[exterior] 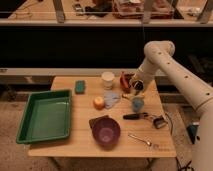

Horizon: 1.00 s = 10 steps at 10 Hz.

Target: Stack cups on top of each other

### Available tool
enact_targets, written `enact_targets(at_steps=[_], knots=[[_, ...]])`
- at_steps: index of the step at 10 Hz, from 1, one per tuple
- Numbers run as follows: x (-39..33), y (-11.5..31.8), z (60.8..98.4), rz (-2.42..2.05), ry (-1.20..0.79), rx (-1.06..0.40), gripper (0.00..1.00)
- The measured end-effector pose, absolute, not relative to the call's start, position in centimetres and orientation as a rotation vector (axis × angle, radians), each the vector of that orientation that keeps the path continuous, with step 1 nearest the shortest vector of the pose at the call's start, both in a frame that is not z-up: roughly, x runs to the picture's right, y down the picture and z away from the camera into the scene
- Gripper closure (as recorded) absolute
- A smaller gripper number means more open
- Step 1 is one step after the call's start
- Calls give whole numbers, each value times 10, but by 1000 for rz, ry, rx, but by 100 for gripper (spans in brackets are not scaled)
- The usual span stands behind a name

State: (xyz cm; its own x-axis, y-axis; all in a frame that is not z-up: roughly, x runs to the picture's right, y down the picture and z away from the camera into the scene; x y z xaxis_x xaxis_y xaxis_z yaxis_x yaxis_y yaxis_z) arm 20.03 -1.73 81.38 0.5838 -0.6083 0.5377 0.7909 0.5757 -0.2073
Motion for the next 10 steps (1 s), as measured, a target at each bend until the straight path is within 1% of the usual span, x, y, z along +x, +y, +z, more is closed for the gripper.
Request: enact_targets(at_steps=[4, 10], knots=[[215, 3, 822, -836, -423, -470, 49], [219, 30, 833, -858, -391, -530, 49]])
